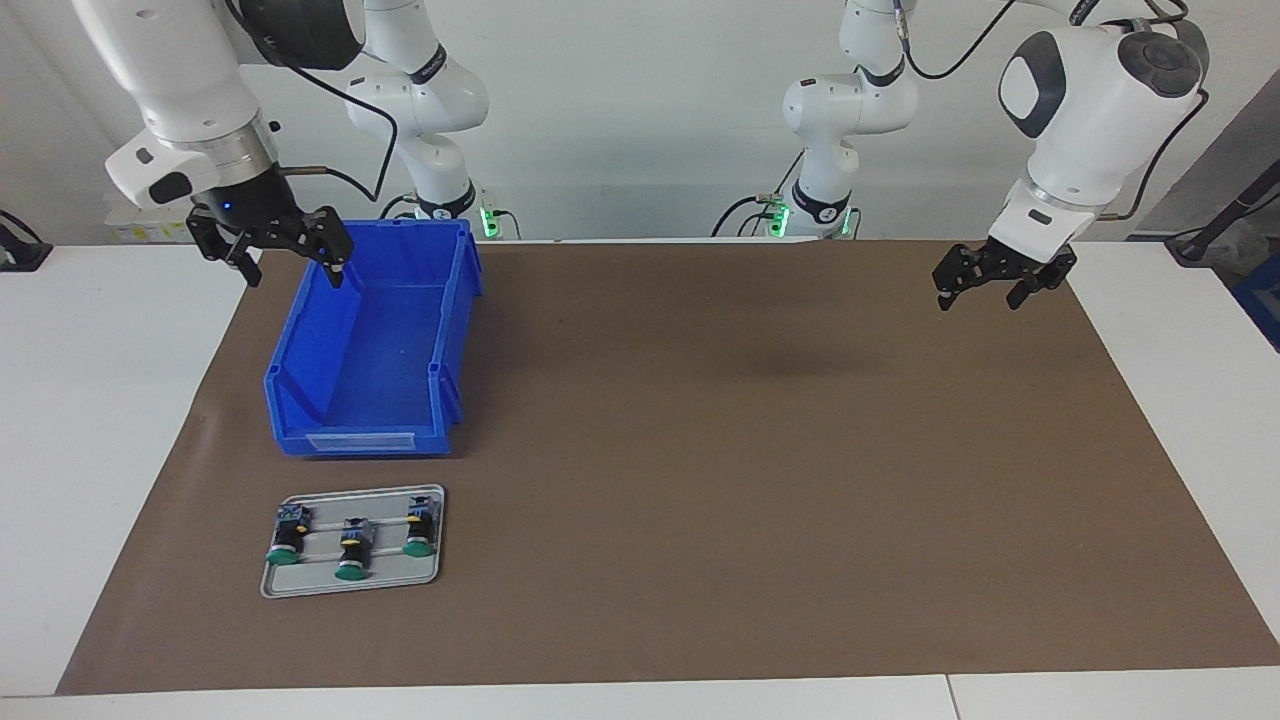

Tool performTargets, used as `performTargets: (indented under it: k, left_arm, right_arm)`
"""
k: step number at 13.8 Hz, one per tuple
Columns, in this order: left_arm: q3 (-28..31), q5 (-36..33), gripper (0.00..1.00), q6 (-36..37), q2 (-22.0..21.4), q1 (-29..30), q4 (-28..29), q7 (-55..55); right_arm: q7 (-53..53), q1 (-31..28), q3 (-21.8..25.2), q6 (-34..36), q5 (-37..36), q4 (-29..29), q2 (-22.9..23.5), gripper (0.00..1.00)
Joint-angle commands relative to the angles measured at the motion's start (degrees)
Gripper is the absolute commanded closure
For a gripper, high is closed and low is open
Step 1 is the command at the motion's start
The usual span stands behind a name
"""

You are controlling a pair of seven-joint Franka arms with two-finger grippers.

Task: Place and press button with both arms

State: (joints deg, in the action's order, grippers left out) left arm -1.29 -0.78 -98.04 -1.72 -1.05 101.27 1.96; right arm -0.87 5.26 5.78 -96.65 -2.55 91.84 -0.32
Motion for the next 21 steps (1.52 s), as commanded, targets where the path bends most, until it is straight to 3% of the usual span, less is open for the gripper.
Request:
performTargets:
  k: [1,7,9,12,14,21]
  left_arm:
    - [-0.2,0.6,0.00,-0.2,-1.8,0.4,1.9,0.2]
    - [-0.2,0.6,0.00,-0.3,-1.9,0.4,1.9,0.2]
    - [-0.2,0.6,0.00,-0.3,-1.9,0.4,1.9,0.2]
    - [-0.2,0.6,0.00,-0.2,-1.9,0.4,1.9,0.2]
    - [-0.2,0.6,0.00,-0.3,-1.9,0.4,1.9,0.2]
    - [-0.2,0.6,0.00,-0.3,-1.9,0.4,1.9,0.2]
  right_arm:
    - [1.5,-1.1,-0.3,-7.8,0.0,2.7,2.1,0.00]
    - [1.5,-2.2,-0.3,-24.8,0.0,-5.7,22.4,0.00]
    - [1.6,-3.3,-0.5,-30.2,0.1,-6.3,27.4,0.00]
    - [3.9,-4.1,-0.8,-34.2,3.9,-6.2,32.6,0.00]
    - [6.6,-4.1,-0.8,-40.7,6.2,-6.1,35.5,0.00]
    - [7.7,-3.3,-0.9,-41.2,7.2,-4.9,37.7,0.13]
